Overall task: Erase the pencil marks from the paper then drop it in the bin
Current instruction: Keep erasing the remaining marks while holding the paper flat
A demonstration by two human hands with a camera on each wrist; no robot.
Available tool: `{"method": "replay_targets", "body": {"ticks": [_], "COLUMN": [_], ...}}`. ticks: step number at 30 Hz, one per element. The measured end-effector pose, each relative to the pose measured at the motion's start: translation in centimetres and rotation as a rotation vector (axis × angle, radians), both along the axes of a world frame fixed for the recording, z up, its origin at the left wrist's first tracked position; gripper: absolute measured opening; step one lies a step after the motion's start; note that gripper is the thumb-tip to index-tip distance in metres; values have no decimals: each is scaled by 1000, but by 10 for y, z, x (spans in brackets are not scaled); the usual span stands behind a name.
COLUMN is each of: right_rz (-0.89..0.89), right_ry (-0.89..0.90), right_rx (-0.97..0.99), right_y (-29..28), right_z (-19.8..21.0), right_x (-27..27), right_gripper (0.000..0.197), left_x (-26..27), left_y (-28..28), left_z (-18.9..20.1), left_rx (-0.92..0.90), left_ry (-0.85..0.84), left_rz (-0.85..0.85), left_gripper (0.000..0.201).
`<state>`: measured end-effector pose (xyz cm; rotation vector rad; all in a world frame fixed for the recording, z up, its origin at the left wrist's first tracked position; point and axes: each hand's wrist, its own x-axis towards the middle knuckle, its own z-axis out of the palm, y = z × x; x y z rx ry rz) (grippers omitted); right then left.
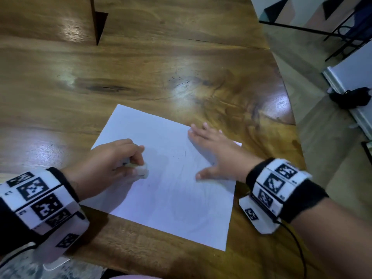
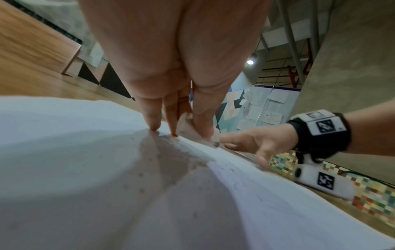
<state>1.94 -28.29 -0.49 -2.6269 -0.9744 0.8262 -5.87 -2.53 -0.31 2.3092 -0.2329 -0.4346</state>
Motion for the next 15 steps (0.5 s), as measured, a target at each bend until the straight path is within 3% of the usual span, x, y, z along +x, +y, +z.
{"method": "replay_targets", "body": {"ticks": [6,10,15], "right_rz": [68,28,-32], "right_ry": [-15,0,-12], "right_rx": [-123,-99,-66], "right_y": [-2,1,6], "right_z": [-8,-6,-5], "right_x": [-11,-11,-10], "right_gripper": [110,112,119], "left_x": [10,42,78], "left_y": [-11,-35,-63], "left_z": [12,17,9], "left_rx": [86,176,221], "left_ry": [-38,-146,-124], "left_rz": [6,78,94], "left_gripper": [8,12,16]}}
